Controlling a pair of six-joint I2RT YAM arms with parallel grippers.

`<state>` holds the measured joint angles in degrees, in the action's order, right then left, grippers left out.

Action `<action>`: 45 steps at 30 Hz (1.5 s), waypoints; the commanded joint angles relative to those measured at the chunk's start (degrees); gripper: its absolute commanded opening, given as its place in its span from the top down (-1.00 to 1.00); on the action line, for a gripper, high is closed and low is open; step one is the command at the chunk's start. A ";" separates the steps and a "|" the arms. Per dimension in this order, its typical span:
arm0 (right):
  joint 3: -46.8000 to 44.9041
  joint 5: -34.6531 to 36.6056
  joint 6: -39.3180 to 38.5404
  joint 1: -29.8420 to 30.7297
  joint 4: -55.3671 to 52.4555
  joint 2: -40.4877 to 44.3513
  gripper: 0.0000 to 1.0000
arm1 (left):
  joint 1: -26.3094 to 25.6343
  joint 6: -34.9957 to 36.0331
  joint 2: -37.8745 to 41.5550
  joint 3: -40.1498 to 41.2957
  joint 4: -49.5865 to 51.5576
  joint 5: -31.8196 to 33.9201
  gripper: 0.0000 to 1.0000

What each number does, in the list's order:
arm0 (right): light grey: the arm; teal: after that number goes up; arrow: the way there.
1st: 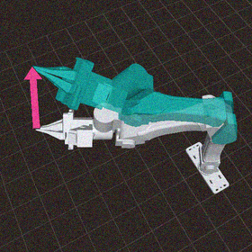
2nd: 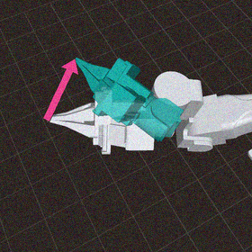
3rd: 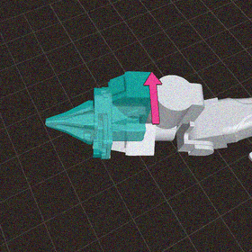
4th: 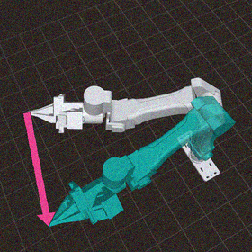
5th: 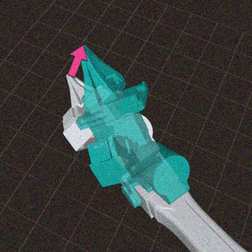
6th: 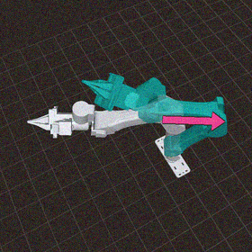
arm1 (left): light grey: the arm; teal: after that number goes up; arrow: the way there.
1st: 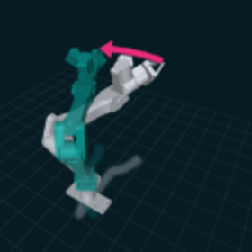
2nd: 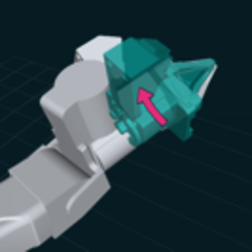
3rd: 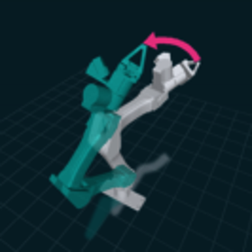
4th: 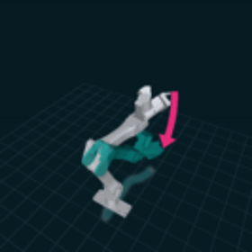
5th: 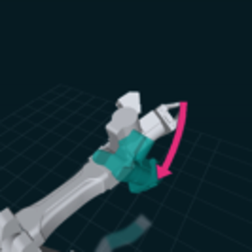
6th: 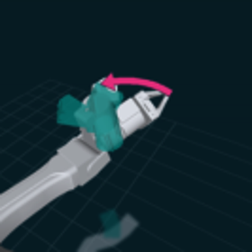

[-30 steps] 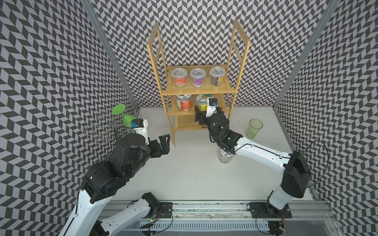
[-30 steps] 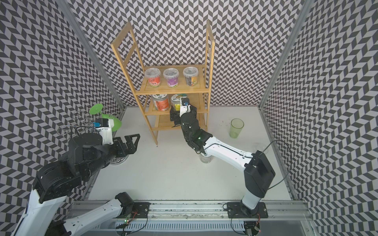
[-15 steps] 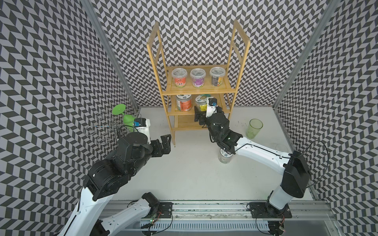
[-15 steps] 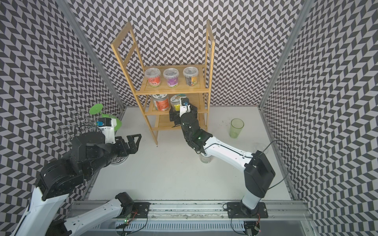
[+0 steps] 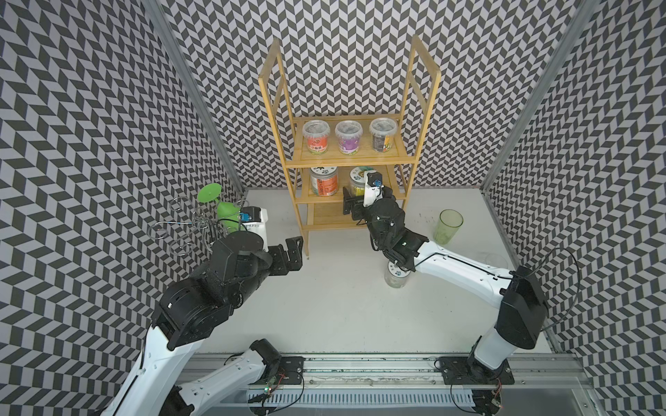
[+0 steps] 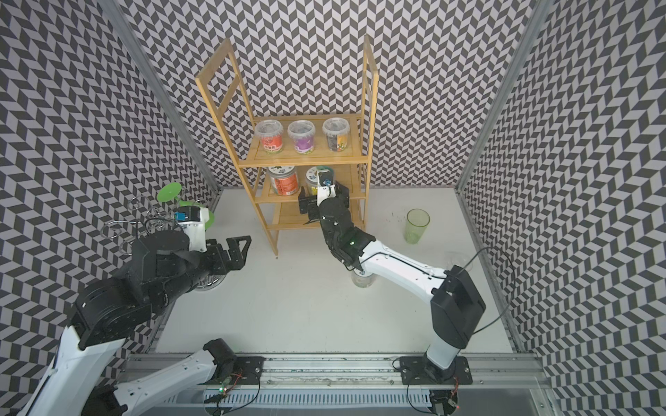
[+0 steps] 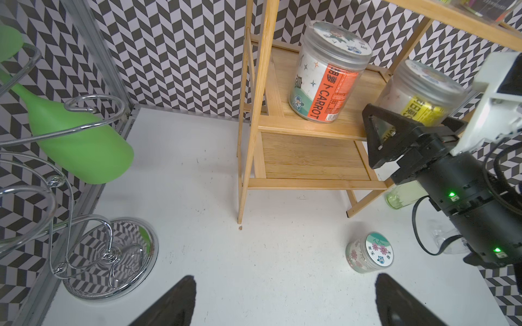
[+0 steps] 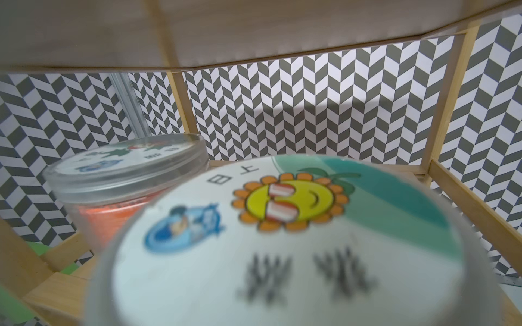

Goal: Place the seed container on the shelf
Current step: Place the seed jar on the shelf.

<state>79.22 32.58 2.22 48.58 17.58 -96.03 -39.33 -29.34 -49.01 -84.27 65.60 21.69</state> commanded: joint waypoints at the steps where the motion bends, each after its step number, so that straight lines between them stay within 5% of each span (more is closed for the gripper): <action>1: -0.29 0.56 -1.00 -0.19 2.63 2.86 -1.00 | 0.33 0.90 0.06 0.24 -1.35 0.68 -0.99; 16: -0.70 0.99 -0.62 -0.41 1.74 4.39 -0.92 | 0.31 0.85 0.43 0.53 -1.09 0.89 -0.99; 25: 0.44 -1.61 0.96 -1.35 1.14 3.59 -0.59 | 0.31 0.81 0.50 0.66 -1.10 0.71 -0.99; 45: 10.28 -6.03 5.03 -1.56 -2.40 -5.32 -0.67 | 0.34 0.51 1.11 0.57 -0.53 1.87 -0.99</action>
<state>87.48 27.51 5.54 47.33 14.92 -99.94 -39.33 -29.21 -48.27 -84.01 65.60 22.79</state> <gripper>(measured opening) 0.848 0.995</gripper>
